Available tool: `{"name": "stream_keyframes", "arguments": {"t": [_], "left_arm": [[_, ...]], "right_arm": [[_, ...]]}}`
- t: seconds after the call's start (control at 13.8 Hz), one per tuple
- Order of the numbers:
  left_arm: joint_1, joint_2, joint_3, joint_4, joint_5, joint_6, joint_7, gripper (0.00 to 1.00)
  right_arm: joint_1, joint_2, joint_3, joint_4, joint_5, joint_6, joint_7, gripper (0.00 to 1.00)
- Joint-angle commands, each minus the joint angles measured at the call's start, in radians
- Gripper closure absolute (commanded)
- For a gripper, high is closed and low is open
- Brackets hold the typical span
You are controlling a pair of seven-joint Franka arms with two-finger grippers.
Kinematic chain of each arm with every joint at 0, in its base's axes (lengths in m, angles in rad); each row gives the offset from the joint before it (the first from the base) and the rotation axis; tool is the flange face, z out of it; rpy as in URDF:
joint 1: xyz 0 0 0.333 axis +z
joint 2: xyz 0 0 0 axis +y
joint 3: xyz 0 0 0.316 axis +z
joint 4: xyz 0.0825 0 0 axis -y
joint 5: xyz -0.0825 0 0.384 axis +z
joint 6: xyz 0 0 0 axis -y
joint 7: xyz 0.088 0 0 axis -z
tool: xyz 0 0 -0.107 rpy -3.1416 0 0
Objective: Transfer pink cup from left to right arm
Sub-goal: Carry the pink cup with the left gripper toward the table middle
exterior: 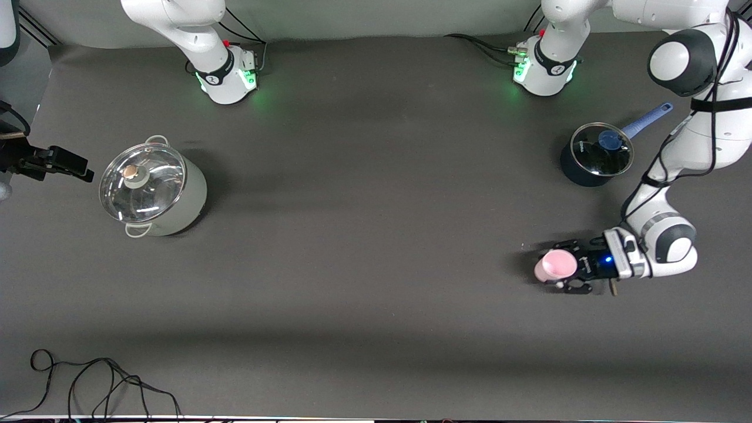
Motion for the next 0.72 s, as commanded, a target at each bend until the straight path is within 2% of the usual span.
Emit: {"name": "stream_keyframes", "arguments": {"t": [0.0,0.14,0.29,0.65], "left_arm": [[-0.006,-0.010,-0.144,0.023,-0.027,0.192,-0.120,0.98],[-0.028,-0.009,-0.242,0.057,-0.027,0.368,-0.187,1.00],[-0.080,-0.010,-0.299,0.104,-0.028,0.479,-0.282,1.00],[-0.207,-0.012,-0.388,0.221,-0.036,0.691,-0.428,1.00]], "right_arm": [[0.006,-0.001,-0.003,0.016,-0.005,-0.025,-0.011,0.00],[0.006,-0.002,-0.003,0.015,-0.005,-0.025,-0.011,0.00],[0.006,-0.004,-0.003,0.015,-0.005,-0.023,-0.012,0.00],[0.006,-0.005,-0.004,0.015,-0.005,-0.025,-0.012,0.00]]}}
